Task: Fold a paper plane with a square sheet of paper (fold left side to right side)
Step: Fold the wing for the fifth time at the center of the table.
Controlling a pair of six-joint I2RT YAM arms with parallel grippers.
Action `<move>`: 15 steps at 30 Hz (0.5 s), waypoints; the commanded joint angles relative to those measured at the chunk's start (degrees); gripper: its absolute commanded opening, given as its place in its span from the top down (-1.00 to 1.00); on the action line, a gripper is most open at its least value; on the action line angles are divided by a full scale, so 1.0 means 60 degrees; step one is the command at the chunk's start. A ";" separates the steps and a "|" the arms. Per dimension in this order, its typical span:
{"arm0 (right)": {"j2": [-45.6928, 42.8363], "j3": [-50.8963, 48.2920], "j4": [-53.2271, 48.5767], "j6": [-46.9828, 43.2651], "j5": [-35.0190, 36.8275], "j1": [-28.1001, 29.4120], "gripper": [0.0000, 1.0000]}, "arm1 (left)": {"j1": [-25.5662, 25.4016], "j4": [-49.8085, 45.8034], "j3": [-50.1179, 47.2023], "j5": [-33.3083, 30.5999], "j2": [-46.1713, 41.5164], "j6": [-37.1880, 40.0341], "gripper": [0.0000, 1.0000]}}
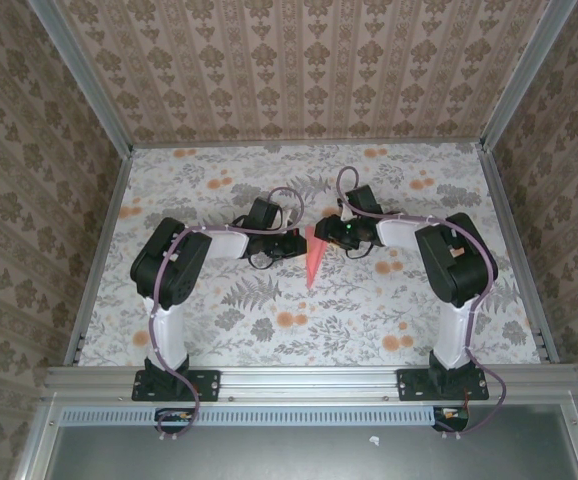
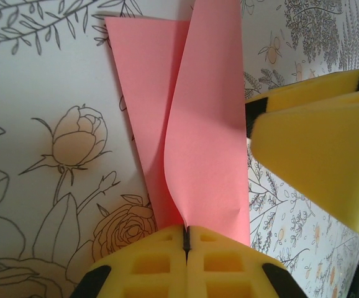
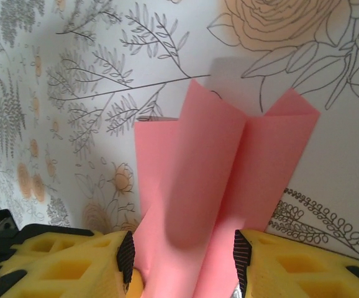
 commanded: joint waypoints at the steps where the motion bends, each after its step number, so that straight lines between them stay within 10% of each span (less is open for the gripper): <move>1: 0.0212 0.0335 -0.0663 -0.0099 0.0044 -0.0042 0.02 | 0.0080 -0.0138 0.0253 -0.0015 0.0036 0.0301 1.00; 15: 0.0556 0.0527 -0.1385 -0.0220 0.0192 -0.0022 0.01 | 0.0064 -0.0270 0.0469 -0.0060 0.0110 0.0506 1.00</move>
